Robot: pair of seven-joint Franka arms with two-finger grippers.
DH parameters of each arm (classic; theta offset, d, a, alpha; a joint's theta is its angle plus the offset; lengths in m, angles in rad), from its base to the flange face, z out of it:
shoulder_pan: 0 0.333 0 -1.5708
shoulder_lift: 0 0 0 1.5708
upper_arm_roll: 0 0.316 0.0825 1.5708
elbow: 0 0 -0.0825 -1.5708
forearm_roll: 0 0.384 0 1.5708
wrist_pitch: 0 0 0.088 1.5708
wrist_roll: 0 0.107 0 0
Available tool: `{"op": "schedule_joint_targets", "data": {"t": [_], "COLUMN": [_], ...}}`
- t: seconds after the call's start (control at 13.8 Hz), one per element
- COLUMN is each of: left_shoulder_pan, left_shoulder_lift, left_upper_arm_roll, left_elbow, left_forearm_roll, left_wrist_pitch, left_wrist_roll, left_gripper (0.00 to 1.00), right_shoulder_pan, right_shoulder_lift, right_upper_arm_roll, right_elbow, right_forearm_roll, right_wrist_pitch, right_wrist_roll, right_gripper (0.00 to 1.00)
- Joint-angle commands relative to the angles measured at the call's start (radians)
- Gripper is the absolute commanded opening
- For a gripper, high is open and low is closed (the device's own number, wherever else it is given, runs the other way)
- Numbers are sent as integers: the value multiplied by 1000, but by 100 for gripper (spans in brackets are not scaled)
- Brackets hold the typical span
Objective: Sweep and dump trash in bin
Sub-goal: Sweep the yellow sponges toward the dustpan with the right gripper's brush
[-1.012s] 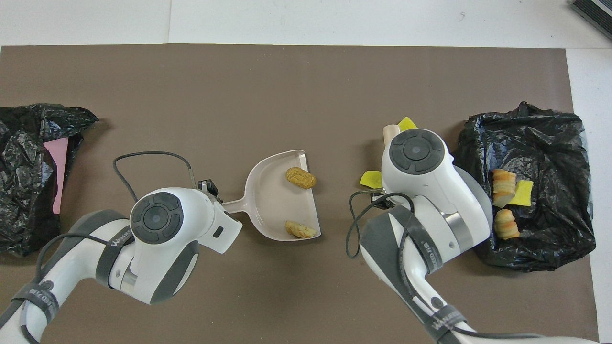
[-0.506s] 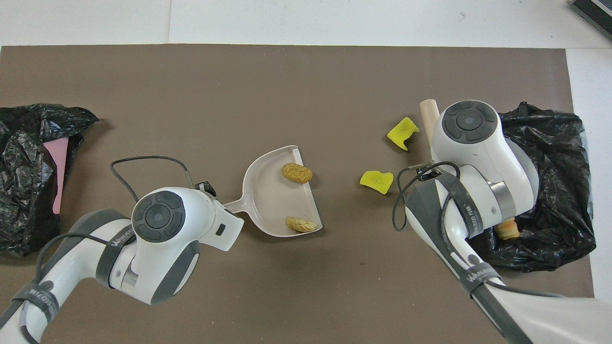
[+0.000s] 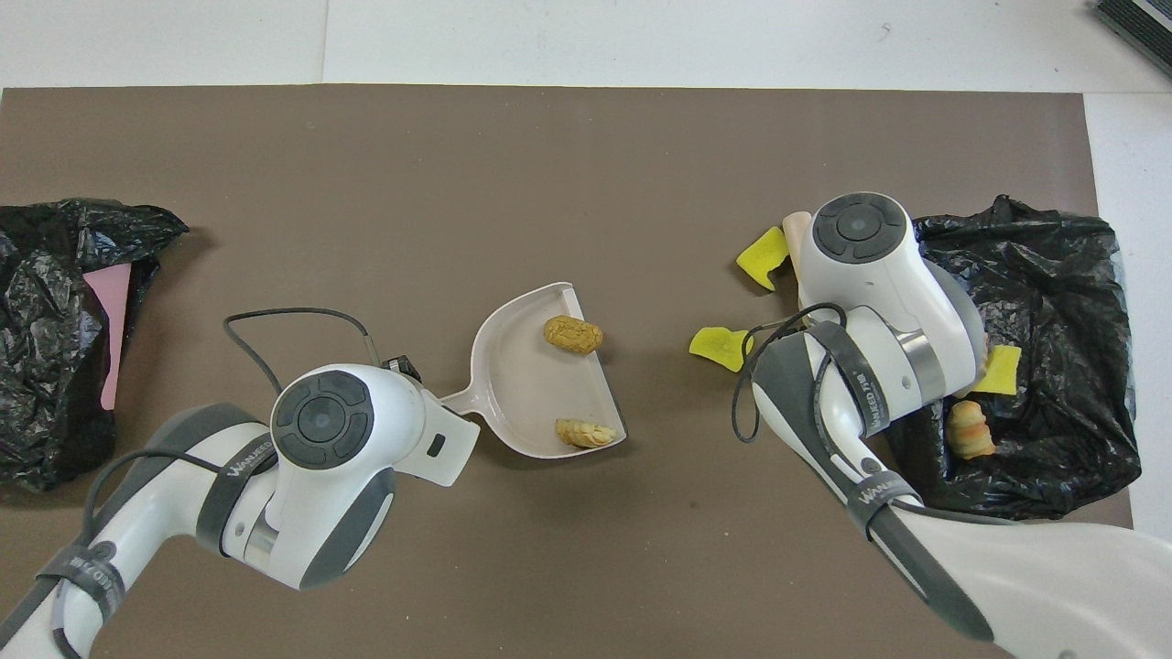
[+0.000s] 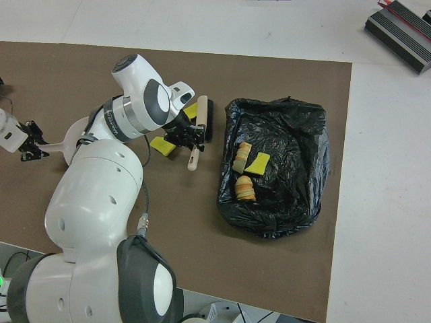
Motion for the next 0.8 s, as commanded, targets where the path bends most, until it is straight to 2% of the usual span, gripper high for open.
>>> {"op": "schedule_joint_targets", "data": {"t": [0.0,0.14,0.72], "left_shoulder_pan": [-53,-55,-53], "left_shoulder_lift": [-11,-11,15], "left_upper_arm_roll": [9,7,7], "left_elbow": [9,6,6], "left_forearm_roll": [1,1,1], "left_wrist_pitch": [-44,-42,-2], "left_wrist_roll": [-71,-79,-76], "left_gripper": [0,0,0], "right_shoulder_pan": [48,79,314], "right_shoulder_lift": [-64,-79,-108], "right_upper_arm_roll": [8,8,9], "right_elbow": [-81,-100,-95], "right_forearm_roll": [75,167,342], "right_wrist_pitch": [-12,-18,-18], "right_wrist_roll": [-31,-52,-37], "right_gripper": [0,0,0]}}
